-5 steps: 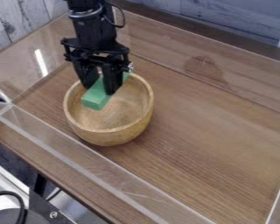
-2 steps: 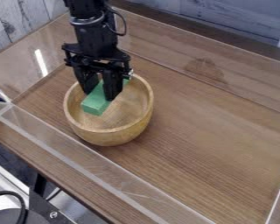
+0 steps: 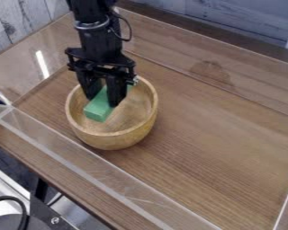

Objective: Put the green block in the brown bowl

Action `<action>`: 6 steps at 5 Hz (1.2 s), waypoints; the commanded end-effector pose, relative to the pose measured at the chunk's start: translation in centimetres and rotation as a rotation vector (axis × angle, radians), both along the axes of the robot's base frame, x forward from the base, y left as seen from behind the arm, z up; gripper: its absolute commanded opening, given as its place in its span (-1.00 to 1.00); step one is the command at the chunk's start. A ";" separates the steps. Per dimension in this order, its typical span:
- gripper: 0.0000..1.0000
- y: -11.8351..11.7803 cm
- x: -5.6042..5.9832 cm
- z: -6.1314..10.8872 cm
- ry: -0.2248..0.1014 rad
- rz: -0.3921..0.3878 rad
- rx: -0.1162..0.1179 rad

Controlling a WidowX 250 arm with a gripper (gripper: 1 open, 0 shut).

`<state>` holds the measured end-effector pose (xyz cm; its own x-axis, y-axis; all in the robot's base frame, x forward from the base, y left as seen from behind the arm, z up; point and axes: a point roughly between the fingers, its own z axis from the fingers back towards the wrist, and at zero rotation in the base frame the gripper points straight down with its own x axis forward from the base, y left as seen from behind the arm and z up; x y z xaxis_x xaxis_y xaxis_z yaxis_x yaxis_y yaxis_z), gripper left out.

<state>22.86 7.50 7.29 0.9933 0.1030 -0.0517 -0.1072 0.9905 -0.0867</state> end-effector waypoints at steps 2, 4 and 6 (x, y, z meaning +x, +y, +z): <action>-1.00 -0.1 0.6 0.4 -0.021 -0.011 0.017; -1.00 -0.2 0.7 0.2 -0.009 -0.012 0.018; 1.00 -0.3 0.8 0.6 0.001 -0.013 0.021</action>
